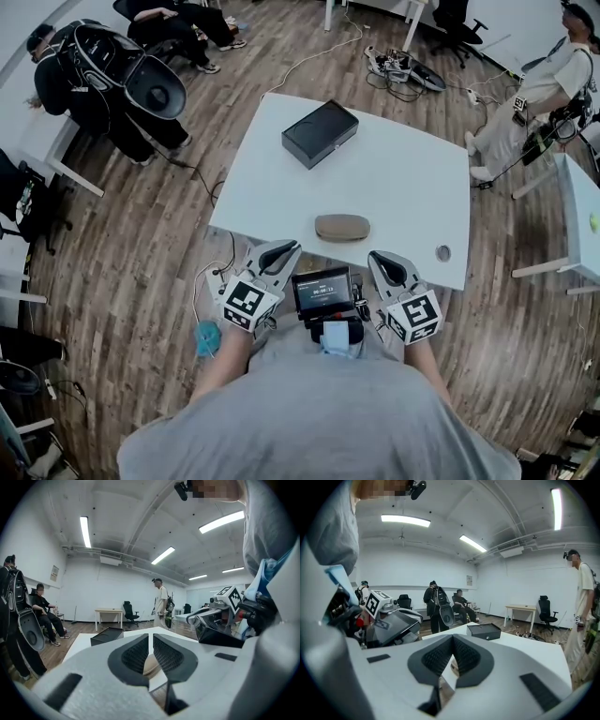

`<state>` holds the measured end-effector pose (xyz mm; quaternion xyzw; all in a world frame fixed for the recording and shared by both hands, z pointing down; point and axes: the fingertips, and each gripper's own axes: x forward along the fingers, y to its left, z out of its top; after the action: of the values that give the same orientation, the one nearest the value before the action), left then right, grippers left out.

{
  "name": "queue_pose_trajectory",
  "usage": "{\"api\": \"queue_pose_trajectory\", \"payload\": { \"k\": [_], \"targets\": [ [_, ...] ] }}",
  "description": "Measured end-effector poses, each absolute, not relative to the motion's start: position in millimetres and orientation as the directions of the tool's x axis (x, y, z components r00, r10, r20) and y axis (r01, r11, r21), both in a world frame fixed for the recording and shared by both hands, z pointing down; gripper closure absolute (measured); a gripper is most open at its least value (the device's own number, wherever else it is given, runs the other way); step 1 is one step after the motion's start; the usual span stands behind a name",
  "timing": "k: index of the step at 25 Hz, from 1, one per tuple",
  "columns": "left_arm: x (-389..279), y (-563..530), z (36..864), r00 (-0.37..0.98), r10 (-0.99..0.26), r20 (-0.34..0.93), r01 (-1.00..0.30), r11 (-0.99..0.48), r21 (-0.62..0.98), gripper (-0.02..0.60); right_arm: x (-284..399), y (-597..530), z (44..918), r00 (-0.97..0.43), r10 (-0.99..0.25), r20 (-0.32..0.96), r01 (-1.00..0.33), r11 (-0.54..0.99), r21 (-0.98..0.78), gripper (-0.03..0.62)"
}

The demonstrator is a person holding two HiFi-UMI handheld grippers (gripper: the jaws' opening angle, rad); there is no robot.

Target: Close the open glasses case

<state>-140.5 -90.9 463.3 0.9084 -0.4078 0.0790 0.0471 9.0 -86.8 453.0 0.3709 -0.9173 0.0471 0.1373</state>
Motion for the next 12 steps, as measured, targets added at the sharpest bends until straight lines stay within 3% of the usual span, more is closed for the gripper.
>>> {"api": "queue_pose_trajectory", "payload": {
  "k": [12],
  "targets": [
    [-137.3, -92.4, 467.9, 0.666, -0.725, 0.176, -0.741, -0.669, 0.047, 0.538, 8.9, -85.3, 456.4, -0.684, -0.662, 0.307, -0.69, 0.723, 0.021, 0.565]
  ]
}}
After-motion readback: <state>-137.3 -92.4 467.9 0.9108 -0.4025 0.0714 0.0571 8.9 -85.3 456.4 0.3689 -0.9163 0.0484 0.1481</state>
